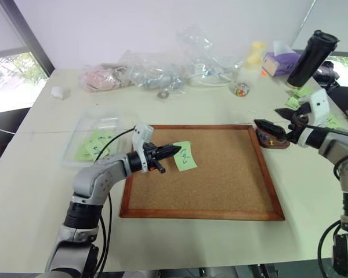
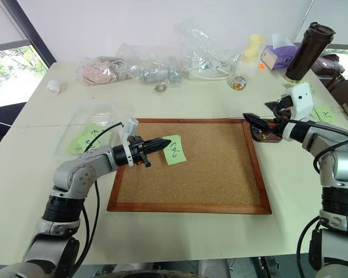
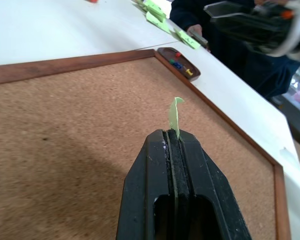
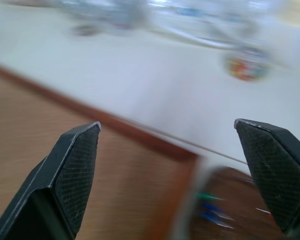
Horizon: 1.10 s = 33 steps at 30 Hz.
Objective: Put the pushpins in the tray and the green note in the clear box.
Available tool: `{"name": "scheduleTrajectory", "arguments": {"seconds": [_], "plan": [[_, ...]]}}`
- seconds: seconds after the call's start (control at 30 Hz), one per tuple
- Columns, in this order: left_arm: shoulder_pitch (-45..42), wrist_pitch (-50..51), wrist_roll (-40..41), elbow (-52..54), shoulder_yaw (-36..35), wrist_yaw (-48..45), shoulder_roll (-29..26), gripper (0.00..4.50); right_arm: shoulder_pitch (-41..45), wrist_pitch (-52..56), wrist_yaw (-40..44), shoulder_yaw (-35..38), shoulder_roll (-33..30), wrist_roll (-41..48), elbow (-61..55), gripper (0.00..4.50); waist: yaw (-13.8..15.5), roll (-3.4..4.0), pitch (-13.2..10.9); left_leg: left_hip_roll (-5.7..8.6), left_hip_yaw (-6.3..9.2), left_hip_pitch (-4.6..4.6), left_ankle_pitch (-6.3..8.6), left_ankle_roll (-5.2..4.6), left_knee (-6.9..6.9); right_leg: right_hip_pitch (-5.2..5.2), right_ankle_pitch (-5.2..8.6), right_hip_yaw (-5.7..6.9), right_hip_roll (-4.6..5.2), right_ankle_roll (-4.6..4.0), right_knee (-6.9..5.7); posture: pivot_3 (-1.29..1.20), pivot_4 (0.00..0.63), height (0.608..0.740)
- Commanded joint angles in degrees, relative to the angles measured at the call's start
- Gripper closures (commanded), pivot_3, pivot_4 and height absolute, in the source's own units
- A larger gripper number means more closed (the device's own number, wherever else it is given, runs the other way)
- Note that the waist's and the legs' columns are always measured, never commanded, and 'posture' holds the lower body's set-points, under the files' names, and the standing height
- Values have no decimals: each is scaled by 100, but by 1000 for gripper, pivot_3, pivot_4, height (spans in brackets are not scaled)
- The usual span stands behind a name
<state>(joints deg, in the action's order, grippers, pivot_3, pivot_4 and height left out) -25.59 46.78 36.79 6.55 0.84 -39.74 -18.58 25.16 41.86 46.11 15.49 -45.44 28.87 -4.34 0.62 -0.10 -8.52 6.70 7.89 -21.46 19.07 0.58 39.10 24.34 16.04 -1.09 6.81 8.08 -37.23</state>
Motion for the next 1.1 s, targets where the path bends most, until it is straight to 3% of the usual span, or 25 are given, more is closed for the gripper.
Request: {"name": "scheduleTrajectory", "arguments": {"seconds": [0.03,0.2,0.47,0.67,0.9,1.0,1.1], "plan": [[-209,-161,54,509,-316,135,-147,4500,-89,420,316,-180,-59,611,-1048,68,-3,0,0,0,0,0,0,0,0,0,0,0,0,0,1,0,150,740],[-424,-197,20,966,-935,855,-294,4500,-137,621,474,-588,88,999,-1745,68,13,-4,-2,3,1,-1,0,0,2,-3,0,0,1,0,2,0,150,740],[-308,-435,-340,1067,-1907,1318,-1390,4500,12,430,872,-1424,118,917,-1992,68,10,-7,-4,-2,2,0,0,0,-2,2,0,1,0,0,3,0,150,740],[213,-905,-941,449,-2522,1365,-2271,4500,303,-11,1098,-1954,198,496,-1608,68,-10,-8,-5,1,5,2,0,0,-5,3,0,3,0,0,2,0,150,740],[728,-963,-941,122,-2479,1078,-2345,4500,420,-221,1216,-2041,221,313,-1369,68,30,-18,-10,1,10,-3,0,0,-1,0,0,7,1,0,4,0,150,740],[879,-934,-897,31,-2324,870,-2242,3556,412,-304,1176,-2055,223,206,-1304,0,9,-19,-10,2,11,-3,1,0,-2,-1,0,7,3,0,4,0,150,740],[912,-933,-915,15,-2188,735,-2177,2067,318,-355,1140,-2029,194,121,-1306,0,1,-18,-10,-1,11,-2,1,0,-7,3,0,7,4,-1,3,0,150,740]]}}
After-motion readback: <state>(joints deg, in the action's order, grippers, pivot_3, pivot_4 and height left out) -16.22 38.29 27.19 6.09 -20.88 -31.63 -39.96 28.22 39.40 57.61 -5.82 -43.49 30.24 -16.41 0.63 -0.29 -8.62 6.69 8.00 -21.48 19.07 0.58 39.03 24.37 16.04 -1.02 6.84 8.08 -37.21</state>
